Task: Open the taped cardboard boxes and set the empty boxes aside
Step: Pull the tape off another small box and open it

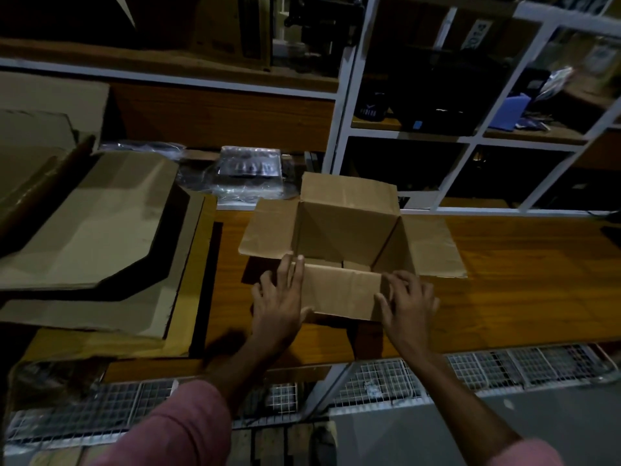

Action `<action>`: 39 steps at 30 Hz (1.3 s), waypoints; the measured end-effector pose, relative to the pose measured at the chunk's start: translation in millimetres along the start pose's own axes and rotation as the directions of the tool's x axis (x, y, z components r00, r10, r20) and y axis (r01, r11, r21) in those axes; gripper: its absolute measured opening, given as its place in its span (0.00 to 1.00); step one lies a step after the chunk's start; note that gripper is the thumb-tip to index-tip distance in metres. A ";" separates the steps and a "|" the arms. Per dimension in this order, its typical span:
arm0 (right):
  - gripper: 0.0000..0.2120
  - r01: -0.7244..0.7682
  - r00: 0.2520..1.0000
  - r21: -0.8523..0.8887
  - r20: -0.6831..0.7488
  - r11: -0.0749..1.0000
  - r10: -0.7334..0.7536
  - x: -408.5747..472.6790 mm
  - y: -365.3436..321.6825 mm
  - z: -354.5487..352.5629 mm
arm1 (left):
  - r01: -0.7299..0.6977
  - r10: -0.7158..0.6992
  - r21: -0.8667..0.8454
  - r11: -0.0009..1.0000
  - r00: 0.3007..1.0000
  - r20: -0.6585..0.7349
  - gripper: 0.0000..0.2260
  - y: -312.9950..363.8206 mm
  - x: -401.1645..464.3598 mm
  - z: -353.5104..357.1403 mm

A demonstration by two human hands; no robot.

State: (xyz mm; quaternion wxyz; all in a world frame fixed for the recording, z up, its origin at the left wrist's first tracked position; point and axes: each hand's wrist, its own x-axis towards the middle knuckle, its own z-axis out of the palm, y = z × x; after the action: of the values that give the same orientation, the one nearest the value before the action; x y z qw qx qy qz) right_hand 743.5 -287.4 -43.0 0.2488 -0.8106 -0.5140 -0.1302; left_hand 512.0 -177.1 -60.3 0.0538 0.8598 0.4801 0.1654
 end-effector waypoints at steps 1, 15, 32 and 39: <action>0.27 -0.057 0.997 0.004 0.044 0.998 0.057 -4.7 0.9 0.4 | -0.017 0.018 -0.029 0.999 1.000 0.018 0.53 0.9 0.9 -0.8; 0.44 -0.068 0.958 0.342 0.285 0.937 -0.035 16.7 14.9 2.6 | -0.002 0.034 -0.292 0.956 0.994 0.103 0.50 13.8 29.5 8.5; 0.59 0.104 0.986 0.085 0.121 0.991 -0.114 87.1 -2.2 -49.8 | -0.135 0.117 -0.097 0.986 0.979 -0.169 0.55 49.2 69.7 -84.5; 0.61 0.222 0.975 0.114 -0.017 0.968 -0.221 100.8 -20.6 -86.6 | -0.114 0.100 -0.035 0.993 0.957 -0.272 0.54 52.7 65.9 -123.7</action>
State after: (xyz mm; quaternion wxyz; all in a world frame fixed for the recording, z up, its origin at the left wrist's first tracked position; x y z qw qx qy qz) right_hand 773.0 -249.3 82.5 0.2798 -0.7322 -0.6074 -0.1289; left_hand 544.9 -157.8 84.5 0.0006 0.8524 0.4315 0.2954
